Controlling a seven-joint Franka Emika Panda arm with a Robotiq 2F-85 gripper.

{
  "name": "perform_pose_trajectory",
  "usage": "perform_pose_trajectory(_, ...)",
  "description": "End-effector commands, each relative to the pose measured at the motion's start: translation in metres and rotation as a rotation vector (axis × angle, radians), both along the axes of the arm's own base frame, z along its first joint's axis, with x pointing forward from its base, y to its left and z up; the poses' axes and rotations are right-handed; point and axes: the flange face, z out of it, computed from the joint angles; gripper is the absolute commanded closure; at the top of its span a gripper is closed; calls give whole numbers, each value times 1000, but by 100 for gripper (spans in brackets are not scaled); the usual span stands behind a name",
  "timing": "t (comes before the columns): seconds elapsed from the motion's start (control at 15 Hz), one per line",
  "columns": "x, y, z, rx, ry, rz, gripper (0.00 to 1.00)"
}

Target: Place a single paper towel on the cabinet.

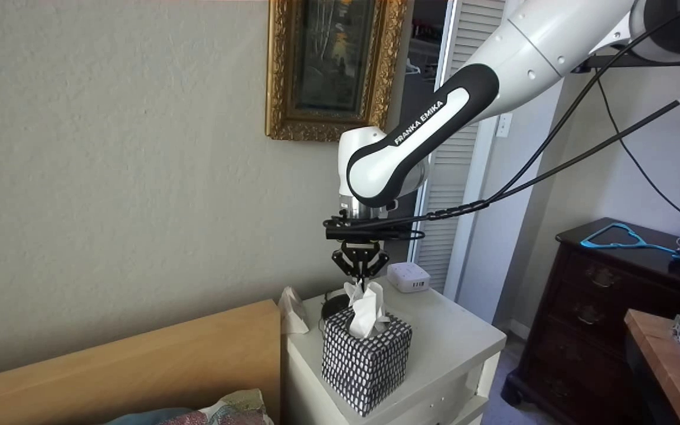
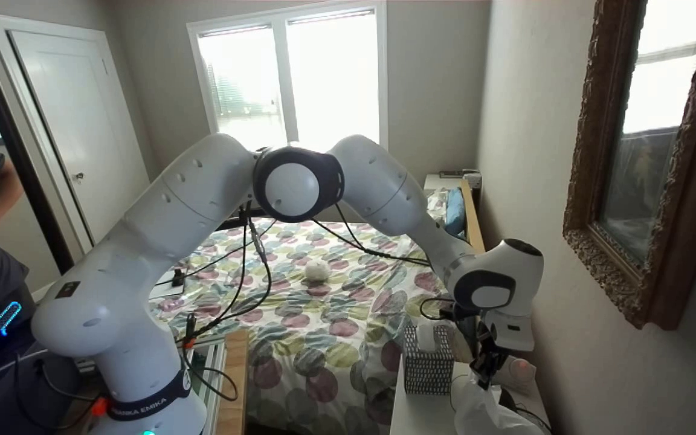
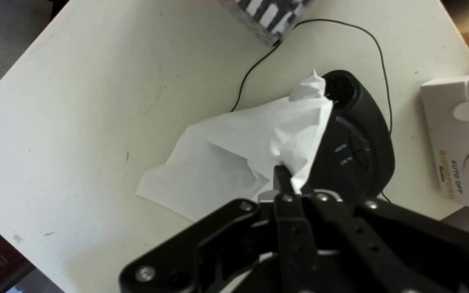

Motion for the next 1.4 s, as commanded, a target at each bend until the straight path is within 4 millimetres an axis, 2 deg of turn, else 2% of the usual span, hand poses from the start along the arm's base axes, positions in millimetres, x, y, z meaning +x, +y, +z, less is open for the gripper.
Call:
perform_pose_trajectory(0.0,19,-1,-20,33,-33,-22,100)
perform_pose_trajectory(0.27,29,3,-40,27,-22,-15,100)
perform_pose_trajectory(0.53,37,13,-51,28,-21,14,100)
perform_pose_trajectory(1.0,53,40,-48,34,-33,78,100)
perform_pose_trajectory(1.13,53,39,-51,36,-23,73,100)
perform_pose_trajectory(1.33,51,23,-57,28,-3,42,100)
